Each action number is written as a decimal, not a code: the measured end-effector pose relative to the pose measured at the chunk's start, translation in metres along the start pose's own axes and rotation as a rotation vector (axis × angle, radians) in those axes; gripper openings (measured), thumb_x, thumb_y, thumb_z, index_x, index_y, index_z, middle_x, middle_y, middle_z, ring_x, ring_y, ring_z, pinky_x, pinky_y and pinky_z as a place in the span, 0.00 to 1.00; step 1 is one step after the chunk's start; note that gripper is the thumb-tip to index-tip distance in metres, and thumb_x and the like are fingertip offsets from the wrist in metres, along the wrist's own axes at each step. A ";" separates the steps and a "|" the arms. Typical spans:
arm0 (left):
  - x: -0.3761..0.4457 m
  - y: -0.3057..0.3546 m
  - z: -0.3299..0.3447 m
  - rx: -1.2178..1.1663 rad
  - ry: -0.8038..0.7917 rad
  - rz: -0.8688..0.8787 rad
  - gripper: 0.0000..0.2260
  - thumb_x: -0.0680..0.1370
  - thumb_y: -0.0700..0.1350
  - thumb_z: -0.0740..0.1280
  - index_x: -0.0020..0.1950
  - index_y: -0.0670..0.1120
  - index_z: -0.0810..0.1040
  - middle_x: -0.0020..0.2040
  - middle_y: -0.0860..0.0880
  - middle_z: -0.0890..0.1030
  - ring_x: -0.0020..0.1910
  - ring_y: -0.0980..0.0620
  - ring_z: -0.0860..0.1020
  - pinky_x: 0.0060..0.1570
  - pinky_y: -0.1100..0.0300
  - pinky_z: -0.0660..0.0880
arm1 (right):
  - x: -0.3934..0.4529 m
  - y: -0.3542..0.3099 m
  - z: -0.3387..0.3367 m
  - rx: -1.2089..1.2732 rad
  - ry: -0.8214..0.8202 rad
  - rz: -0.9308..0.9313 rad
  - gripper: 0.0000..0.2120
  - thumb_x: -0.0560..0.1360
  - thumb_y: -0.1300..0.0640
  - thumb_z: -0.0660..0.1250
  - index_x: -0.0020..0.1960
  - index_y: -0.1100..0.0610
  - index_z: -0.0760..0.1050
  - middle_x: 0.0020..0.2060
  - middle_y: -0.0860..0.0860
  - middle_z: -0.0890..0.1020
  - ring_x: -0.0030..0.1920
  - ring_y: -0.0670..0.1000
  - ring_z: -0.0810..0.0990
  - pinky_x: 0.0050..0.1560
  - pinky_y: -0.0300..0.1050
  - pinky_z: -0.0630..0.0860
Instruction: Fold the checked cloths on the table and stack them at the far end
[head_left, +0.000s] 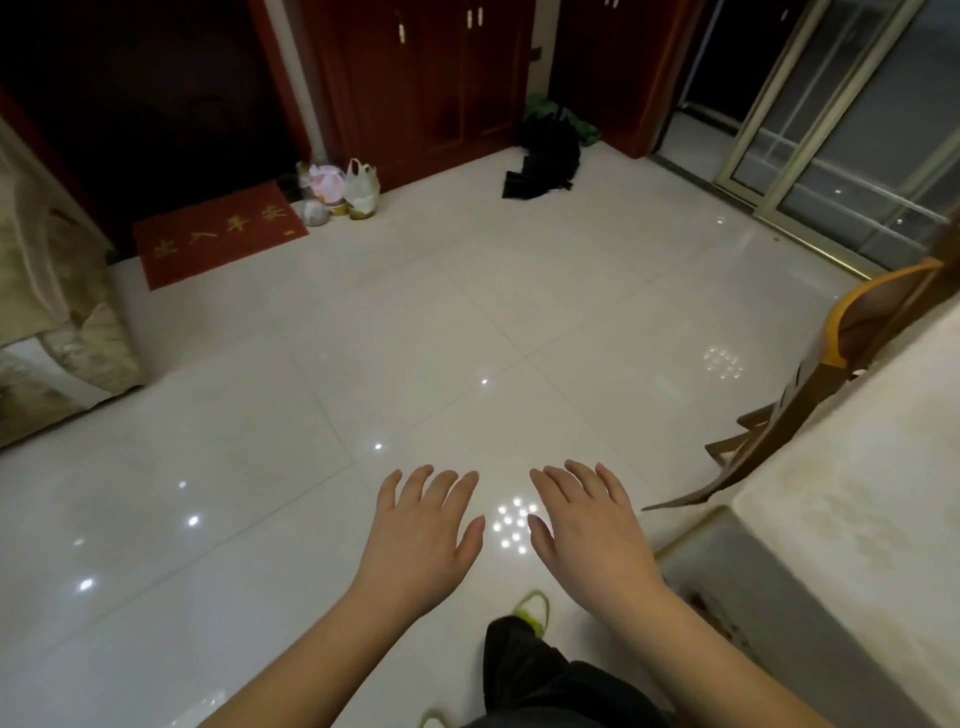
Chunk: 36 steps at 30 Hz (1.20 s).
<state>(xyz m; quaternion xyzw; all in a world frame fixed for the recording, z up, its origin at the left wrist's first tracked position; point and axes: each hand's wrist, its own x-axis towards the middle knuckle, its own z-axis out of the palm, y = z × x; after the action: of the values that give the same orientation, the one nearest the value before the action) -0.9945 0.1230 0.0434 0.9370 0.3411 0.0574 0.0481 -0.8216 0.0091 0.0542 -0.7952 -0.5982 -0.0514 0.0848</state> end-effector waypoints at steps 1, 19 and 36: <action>0.018 0.001 0.003 0.002 -0.006 0.017 0.23 0.78 0.58 0.54 0.66 0.50 0.77 0.57 0.52 0.82 0.60 0.45 0.79 0.61 0.42 0.72 | 0.010 0.009 0.004 0.001 -0.002 0.016 0.24 0.75 0.47 0.53 0.60 0.56 0.80 0.53 0.50 0.84 0.57 0.56 0.81 0.60 0.58 0.76; 0.314 0.052 0.013 0.030 0.002 0.248 0.23 0.78 0.58 0.55 0.66 0.50 0.77 0.56 0.52 0.82 0.59 0.47 0.79 0.61 0.42 0.72 | 0.177 0.199 0.024 -0.103 0.085 0.275 0.21 0.69 0.47 0.74 0.59 0.54 0.81 0.53 0.48 0.84 0.55 0.53 0.82 0.60 0.56 0.75; 0.574 0.017 0.031 -0.079 0.057 0.500 0.22 0.77 0.57 0.55 0.65 0.50 0.78 0.57 0.51 0.81 0.59 0.46 0.78 0.61 0.41 0.73 | 0.369 0.282 0.054 -0.209 0.092 0.483 0.22 0.71 0.46 0.70 0.63 0.53 0.78 0.55 0.50 0.83 0.55 0.52 0.82 0.61 0.56 0.74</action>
<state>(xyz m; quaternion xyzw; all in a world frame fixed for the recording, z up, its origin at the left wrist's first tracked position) -0.5431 0.4785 0.0582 0.9877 0.0972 0.1073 0.0593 -0.4485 0.2917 0.0487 -0.9161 -0.3782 -0.1272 0.0389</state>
